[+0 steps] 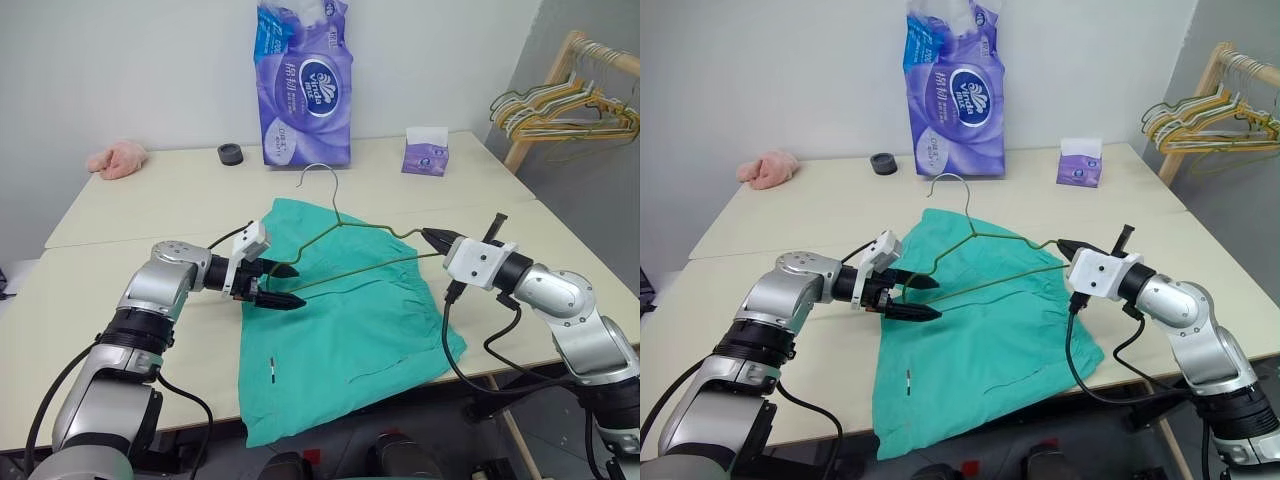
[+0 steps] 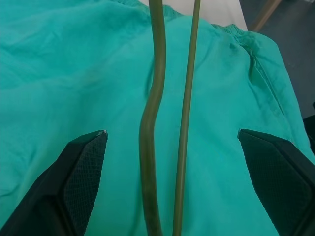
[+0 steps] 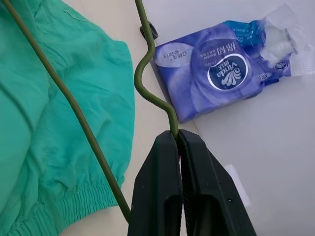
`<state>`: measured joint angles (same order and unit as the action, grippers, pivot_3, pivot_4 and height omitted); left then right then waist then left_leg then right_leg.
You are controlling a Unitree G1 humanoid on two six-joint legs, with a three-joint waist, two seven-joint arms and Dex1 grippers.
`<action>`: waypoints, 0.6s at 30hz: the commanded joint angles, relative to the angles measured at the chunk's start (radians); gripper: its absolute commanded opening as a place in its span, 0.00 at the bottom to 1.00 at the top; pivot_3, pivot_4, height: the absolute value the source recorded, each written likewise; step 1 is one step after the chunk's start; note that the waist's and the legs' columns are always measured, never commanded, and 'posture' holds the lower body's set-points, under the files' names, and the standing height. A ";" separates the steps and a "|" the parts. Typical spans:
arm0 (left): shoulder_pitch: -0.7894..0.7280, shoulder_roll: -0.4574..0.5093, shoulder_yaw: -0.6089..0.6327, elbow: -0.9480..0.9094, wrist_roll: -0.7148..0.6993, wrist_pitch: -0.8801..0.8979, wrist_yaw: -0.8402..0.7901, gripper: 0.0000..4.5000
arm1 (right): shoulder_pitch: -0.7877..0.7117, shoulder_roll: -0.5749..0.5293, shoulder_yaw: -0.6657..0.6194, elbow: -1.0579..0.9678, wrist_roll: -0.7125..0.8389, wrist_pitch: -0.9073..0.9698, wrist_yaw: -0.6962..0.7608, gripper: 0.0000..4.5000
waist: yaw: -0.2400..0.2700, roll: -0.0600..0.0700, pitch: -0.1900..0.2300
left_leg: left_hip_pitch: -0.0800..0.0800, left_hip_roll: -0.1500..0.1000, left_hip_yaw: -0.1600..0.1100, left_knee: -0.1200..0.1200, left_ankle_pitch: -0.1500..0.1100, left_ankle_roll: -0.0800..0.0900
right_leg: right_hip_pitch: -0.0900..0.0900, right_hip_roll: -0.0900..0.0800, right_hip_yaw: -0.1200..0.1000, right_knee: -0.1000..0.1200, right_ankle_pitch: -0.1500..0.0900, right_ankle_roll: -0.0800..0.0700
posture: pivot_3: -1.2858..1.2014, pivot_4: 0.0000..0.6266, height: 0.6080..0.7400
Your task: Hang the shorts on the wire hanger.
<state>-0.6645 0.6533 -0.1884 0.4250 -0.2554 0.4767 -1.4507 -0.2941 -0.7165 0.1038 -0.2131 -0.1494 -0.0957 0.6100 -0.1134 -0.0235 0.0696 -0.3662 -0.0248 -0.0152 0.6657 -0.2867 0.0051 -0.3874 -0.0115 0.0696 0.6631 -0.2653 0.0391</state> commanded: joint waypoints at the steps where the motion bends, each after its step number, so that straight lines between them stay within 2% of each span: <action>1: -0.017 0.004 0.018 -0.026 -0.016 0.010 -0.004 0.81 | -0.019 0.002 -0.020 -0.044 0.005 -0.015 0.007 0.00 | 0.000 0.000 0.000 | 0.000 0.000 0.000 0.000 0.000 0.000 | 0.000 0.000 0.000 0.000 0.000 0.000 | 0.46 0.09 1.00; 13: 0.012 -0.015 0.020 -0.097 -0.045 0.035 0.002 0.01 | -0.007 0.002 -0.021 -0.065 0.055 -0.006 0.062 0.00 | -0.001 0.000 0.001 | 0.000 0.000 0.000 0.000 0.000 0.000 | 0.000 0.000 0.000 0.000 0.000 0.000 | 0.45 0.10 1.00; 18: 0.018 -0.016 0.021 -0.105 -0.047 0.041 0.000 0.01 | -0.002 -0.004 -0.012 -0.078 0.056 -0.009 0.091 0.00 | -0.001 0.000 0.002 | 0.000 0.000 0.000 0.000 0.000 0.000 | 0.000 0.000 0.000 0.000 0.000 0.000 | 0.45 0.10 1.00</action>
<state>-0.6368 0.6376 -0.1885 0.3543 -0.2784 0.5179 -1.4519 -0.2927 -0.7177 0.0994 -0.2344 -0.1153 -0.0895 0.6807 -0.1145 -0.0232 0.0712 -0.3661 -0.0247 -0.0151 0.6657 -0.2867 0.0051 -0.3873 -0.0114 0.0697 0.6632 -0.2653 0.0391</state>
